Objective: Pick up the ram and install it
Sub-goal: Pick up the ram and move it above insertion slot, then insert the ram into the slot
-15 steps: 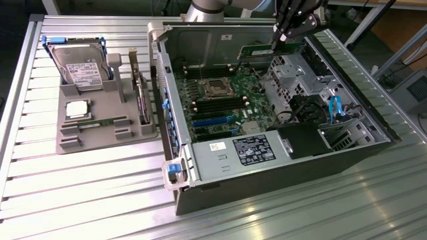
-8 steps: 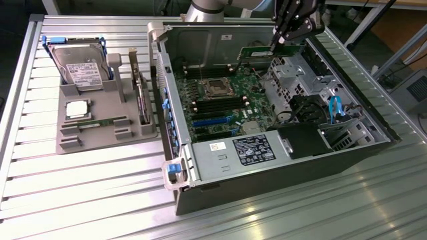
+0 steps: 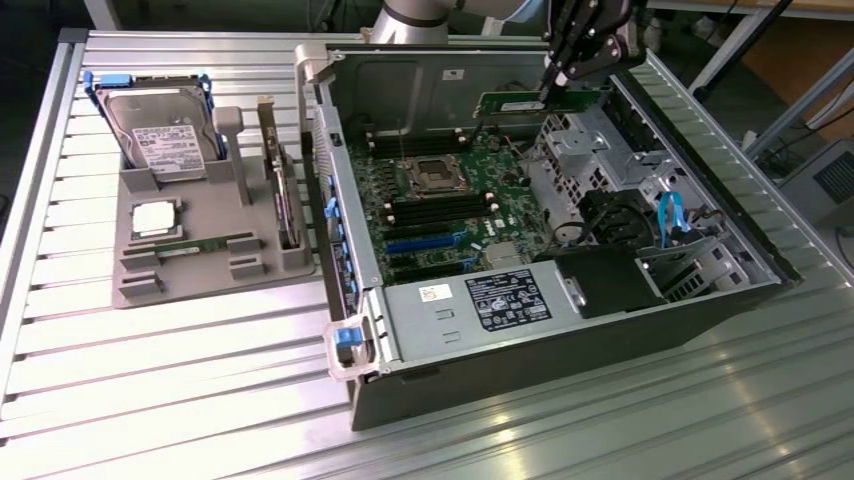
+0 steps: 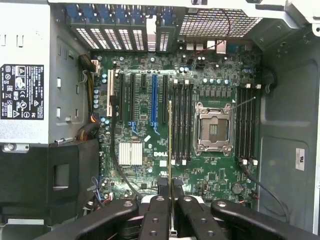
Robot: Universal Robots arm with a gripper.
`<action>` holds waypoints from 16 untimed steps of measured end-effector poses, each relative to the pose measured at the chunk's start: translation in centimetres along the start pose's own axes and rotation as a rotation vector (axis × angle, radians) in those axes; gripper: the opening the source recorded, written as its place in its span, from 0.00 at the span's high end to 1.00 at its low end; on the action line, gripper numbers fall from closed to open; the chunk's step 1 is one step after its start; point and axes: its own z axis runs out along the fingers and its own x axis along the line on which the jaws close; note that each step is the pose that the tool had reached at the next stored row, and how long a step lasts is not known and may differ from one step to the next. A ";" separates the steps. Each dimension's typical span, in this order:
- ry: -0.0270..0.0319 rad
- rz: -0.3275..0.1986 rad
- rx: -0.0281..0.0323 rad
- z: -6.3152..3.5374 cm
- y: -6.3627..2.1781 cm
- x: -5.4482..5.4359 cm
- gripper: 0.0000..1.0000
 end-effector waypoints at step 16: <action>-0.0002 0.013 0.0003 3.46 0.76 -0.9 0.87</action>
